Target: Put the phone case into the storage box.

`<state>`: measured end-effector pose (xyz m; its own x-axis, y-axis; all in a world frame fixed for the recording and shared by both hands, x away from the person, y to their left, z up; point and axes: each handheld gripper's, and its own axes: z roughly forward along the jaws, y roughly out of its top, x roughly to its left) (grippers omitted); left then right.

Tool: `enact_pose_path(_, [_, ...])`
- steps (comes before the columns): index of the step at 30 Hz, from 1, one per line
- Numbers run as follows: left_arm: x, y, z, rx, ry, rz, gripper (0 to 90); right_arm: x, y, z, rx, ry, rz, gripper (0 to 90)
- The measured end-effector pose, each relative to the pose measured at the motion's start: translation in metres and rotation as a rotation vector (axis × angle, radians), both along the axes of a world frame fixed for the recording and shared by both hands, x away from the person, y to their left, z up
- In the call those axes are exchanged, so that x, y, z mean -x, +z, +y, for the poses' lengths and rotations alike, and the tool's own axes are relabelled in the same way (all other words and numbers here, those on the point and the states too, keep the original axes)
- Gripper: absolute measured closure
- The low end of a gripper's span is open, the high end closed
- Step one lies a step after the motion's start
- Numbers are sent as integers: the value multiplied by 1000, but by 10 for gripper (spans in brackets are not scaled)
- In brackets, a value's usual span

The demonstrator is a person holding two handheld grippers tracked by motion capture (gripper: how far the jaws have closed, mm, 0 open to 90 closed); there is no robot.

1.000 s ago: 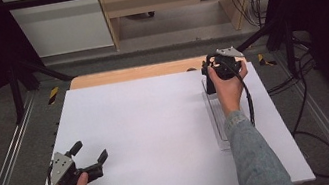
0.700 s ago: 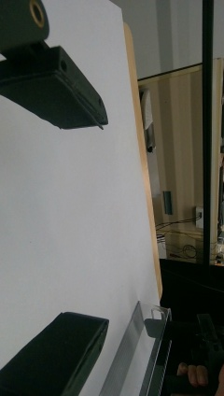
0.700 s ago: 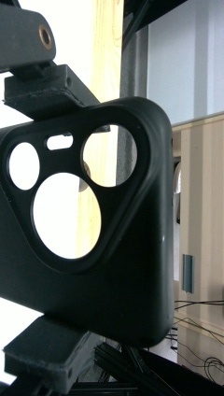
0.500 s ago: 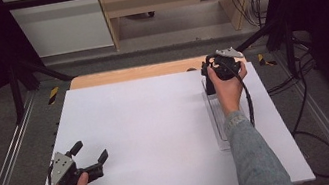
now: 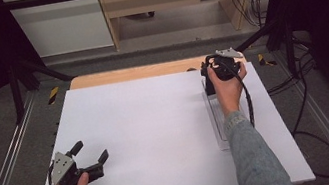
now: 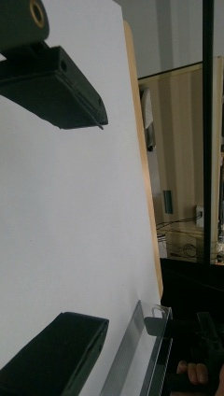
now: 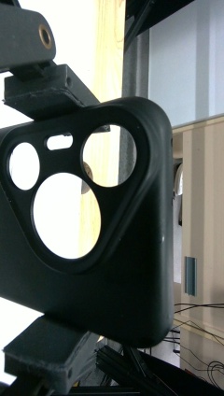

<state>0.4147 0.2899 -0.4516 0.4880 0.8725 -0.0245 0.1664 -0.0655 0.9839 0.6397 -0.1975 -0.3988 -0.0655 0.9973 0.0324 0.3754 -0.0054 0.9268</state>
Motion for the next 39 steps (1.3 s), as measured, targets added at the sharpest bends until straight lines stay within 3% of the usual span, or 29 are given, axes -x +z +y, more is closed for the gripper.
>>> enact_pose_path(28, [1,1,-1,-7,-4,-3,40,-2,-3,2,7,7,1,132])
enact_pose_path(39, [1,0,-3,-8,-8,-1,40,-5,-9,6,39,-30,4,131])
